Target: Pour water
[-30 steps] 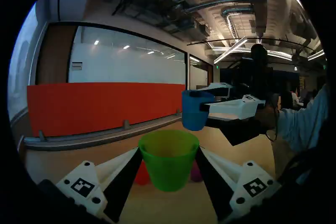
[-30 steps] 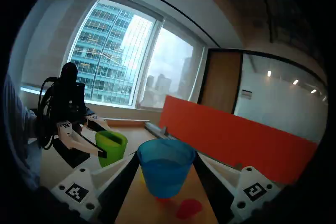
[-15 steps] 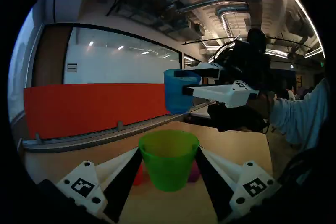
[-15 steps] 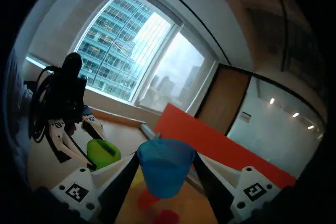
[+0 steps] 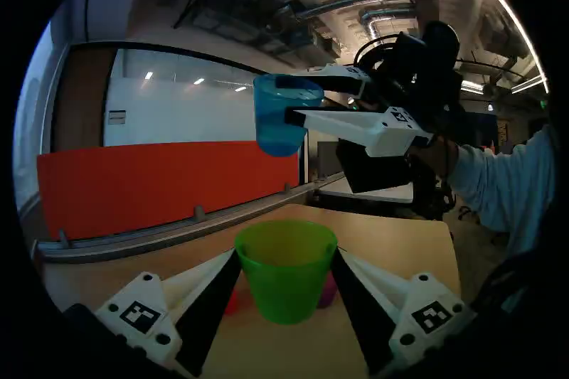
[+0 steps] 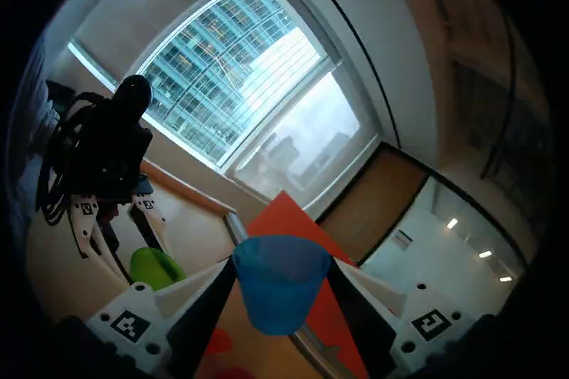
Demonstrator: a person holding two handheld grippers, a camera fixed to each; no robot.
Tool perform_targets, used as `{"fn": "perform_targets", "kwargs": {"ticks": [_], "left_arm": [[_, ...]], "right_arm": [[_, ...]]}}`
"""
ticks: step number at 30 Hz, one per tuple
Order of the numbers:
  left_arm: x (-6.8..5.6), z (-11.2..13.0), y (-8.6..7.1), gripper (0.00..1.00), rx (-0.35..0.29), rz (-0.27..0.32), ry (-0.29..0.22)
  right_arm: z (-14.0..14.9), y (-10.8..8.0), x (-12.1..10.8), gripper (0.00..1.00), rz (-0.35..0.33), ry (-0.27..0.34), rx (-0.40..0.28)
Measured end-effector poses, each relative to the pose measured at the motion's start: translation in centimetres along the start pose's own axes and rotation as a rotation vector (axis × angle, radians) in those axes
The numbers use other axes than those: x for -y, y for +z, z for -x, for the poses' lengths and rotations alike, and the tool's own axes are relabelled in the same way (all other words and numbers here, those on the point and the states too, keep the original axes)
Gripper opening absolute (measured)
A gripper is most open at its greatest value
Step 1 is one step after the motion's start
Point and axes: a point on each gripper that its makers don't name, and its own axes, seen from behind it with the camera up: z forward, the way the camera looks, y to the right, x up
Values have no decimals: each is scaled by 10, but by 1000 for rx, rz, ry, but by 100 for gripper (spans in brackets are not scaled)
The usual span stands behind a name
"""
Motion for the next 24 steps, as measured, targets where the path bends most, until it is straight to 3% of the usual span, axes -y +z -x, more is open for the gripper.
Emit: {"fn": "perform_targets", "kwargs": {"ticks": [15, 24], "left_arm": [[-11, -7, 1, 86, -7, 20, 16], [-13, -8, 3, 87, -7, 26, 18]], "right_arm": [[-17, 11, -13, 92, 15, -210, 0], [-20, 15, -19, 92, 26, -301, 5]]}}
